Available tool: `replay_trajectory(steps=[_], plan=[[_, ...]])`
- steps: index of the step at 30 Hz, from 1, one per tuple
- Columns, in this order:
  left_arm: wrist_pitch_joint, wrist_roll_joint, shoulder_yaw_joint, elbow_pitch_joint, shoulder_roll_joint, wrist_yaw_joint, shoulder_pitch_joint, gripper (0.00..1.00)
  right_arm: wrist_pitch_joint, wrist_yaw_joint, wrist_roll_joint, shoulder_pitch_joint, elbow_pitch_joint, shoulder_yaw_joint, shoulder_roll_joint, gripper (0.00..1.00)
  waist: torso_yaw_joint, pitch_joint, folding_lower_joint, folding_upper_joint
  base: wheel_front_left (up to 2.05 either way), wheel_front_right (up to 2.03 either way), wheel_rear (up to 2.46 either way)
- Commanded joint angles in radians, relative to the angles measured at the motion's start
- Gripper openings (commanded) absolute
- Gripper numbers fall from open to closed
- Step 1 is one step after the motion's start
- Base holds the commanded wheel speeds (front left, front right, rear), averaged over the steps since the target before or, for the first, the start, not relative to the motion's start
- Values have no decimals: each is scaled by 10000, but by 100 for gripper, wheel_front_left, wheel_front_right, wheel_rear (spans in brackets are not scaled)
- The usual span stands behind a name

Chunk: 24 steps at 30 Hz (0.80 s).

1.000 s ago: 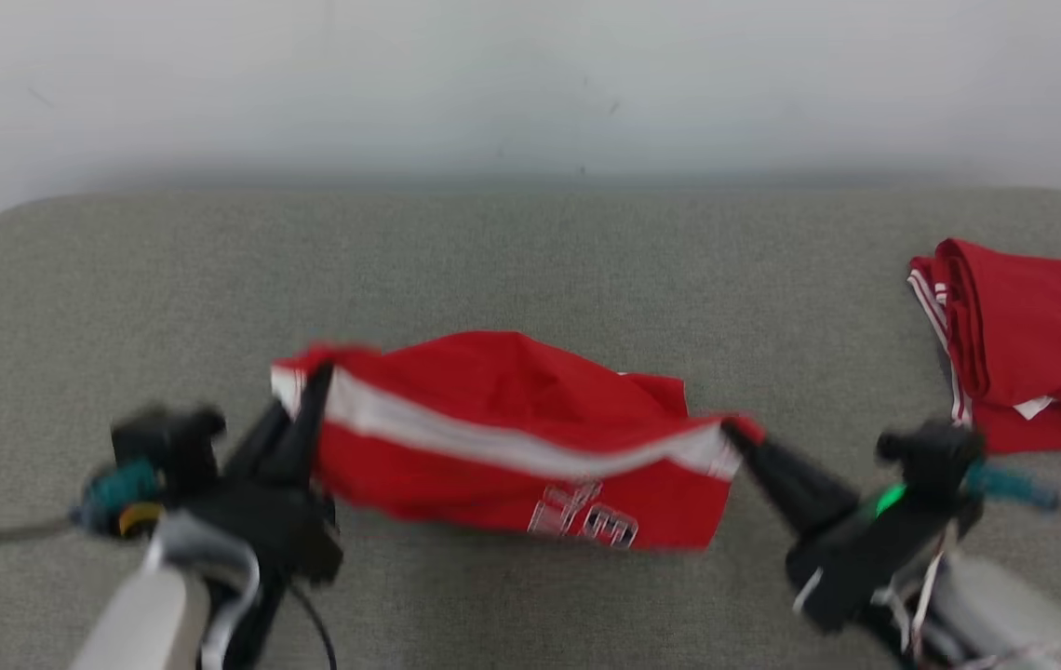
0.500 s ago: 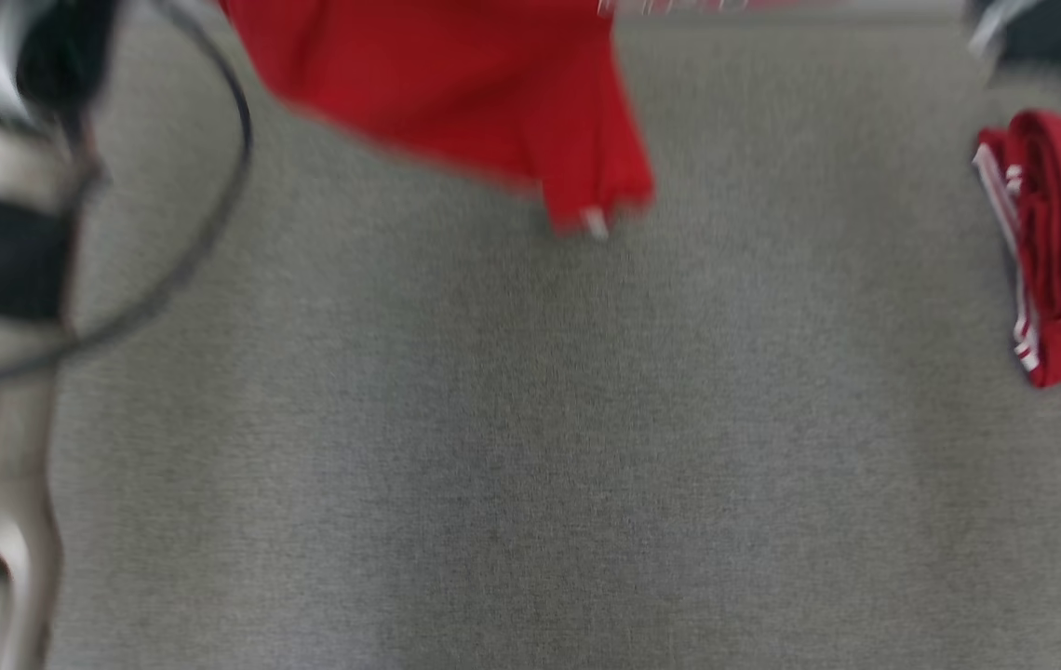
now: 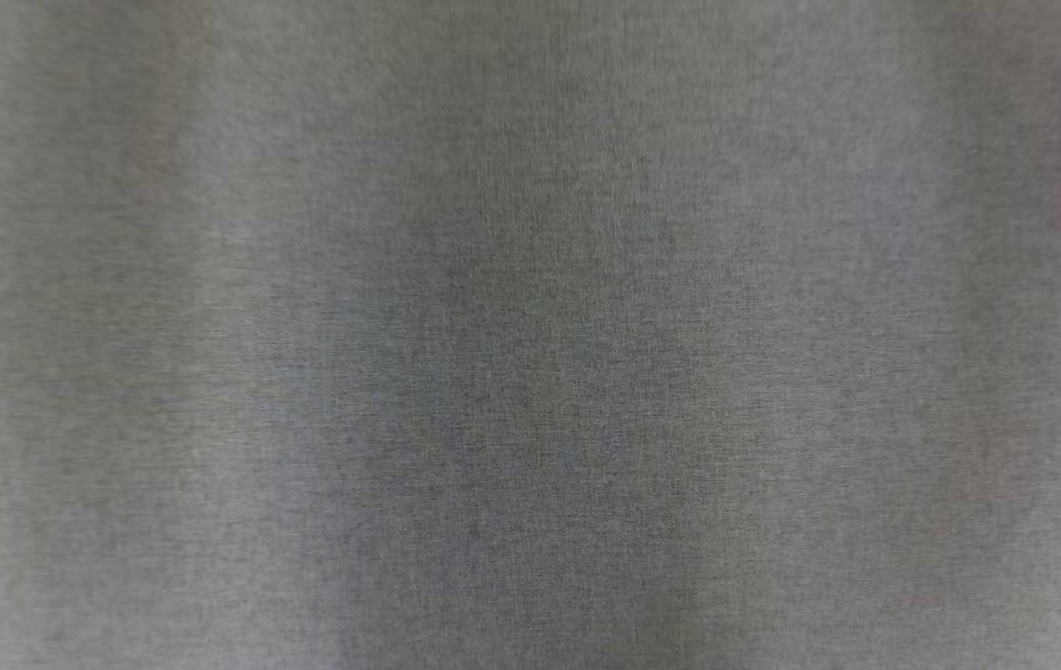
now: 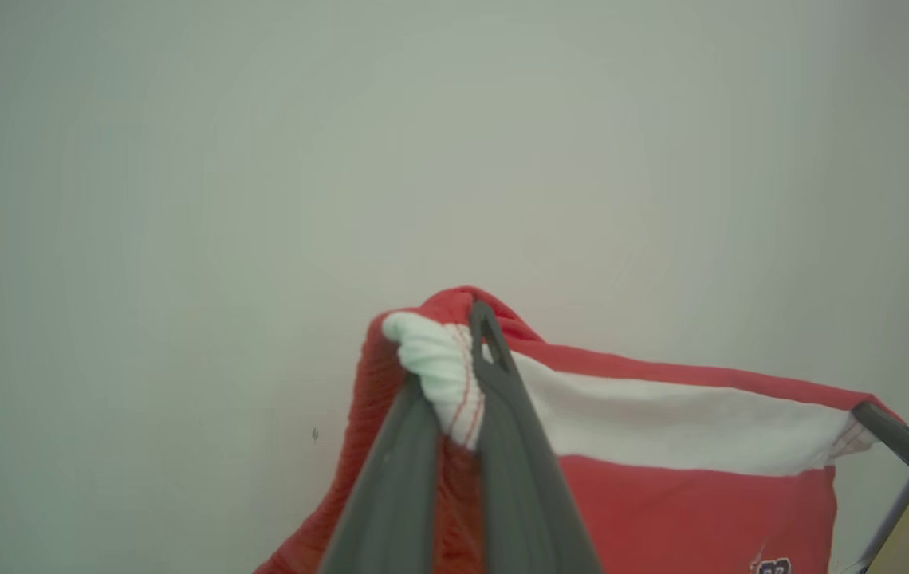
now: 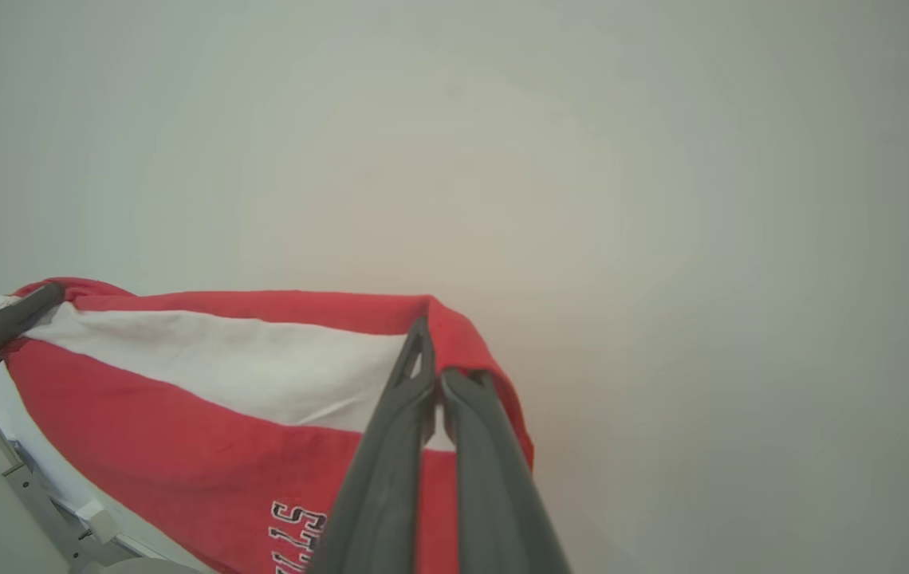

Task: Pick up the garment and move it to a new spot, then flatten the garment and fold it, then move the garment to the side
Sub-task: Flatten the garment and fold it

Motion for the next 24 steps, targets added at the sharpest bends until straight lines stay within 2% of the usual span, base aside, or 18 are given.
replay_trajectory(steps=[1, 6, 14, 15, 20, 24], plan=[[-90, -236, -211, 144, 43, 17, 2, 0, -175, -20, 169, -68, -23, 202, 3, 0, -92, 418, -3, -2, 0, 0, 0], [-630, -928, -778, 132, 188, 17, 783, 0, -681, -20, 678, 595, -385, 923, -366, 0, -35, 474, -3, -2, 0, 0, 0], [-1874, -2250, -1465, -1273, 422, 16, 3767, 0, -1903, -20, 1813, 3396, -2469, 2290, -1678, 0, 41, -335, -3, -2, 0, 0, 0], [-1874, -2250, -1465, -1273, 422, 16, 3767, 0, -1903, -20, 1813, 3396, -2469, 2290, -1678, 0, 41, -335, -3, -2, 0, 0, 0], [-2402, -2717, -1596, -2593, 713, 17, 6162, 0, -2632, -20, 2533, 5429, -3958, 2771, -2654, 0, 83, -1075, -3, -2, 0, 0, 0], [-2240, -2823, -2081, -3901, 1091, 88, 8366, 0, -2958, -20, 2882, 7013, -4924, 3044, -3164, 0, 66, -1607, -3, -2, 0, 0, 0]])
